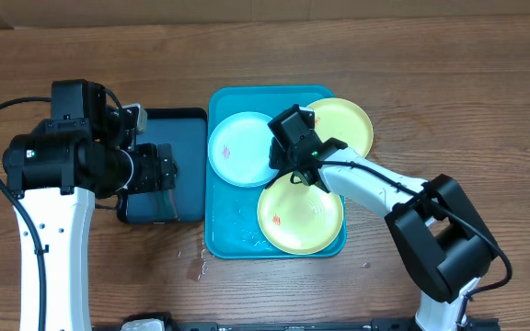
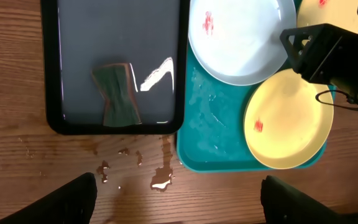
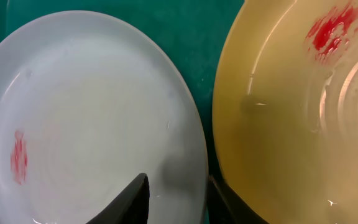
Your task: Clean dirty plates on tray and stack at the side
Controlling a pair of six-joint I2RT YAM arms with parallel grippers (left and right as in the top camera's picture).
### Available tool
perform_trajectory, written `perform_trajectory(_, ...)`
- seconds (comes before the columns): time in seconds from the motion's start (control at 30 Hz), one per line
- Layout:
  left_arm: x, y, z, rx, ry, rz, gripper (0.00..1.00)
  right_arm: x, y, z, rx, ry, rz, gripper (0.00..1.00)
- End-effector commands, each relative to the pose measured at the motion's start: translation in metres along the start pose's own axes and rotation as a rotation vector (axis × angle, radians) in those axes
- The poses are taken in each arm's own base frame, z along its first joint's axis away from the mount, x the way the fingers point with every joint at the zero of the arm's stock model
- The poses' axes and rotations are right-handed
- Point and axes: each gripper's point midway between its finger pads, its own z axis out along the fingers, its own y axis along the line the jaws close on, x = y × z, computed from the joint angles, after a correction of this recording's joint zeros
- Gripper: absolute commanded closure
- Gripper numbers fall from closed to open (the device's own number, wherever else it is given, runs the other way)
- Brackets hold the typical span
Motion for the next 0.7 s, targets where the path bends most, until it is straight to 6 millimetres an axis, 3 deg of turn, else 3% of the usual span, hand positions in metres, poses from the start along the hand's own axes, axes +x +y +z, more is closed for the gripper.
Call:
perform_trajectory(0.0,-0.0029,-0.0022,-0.0018,0.000,-0.006,0.009,0.15,0.0052,-0.0081,0.0088,0.024,0.006,0.001,0.69)
perform_trajectory(0.27,-0.0027,-0.0010,-0.0010,-0.006,-0.004,0.013,0.15,0.0029,-0.0087,0.0084,0.029,-0.005,-0.002,0.96)
perform_trajectory(0.37,-0.0015,0.0030,0.0002,-0.028,0.001,0.016,0.15,0.0048,-0.0106,0.0060,0.045,0.013,-0.005,0.94)
perform_trajectory(0.53,-0.0017,0.0036,0.0012,-0.030,0.002,0.016,0.15,0.0044,-0.0106,0.0041,0.050,0.019,-0.007,0.72)
perform_trajectory(0.67,-0.0019,0.0035,0.0012,-0.030,0.001,0.015,0.15,0.0039,-0.0104,0.0044,0.049,0.016,-0.006,0.71)
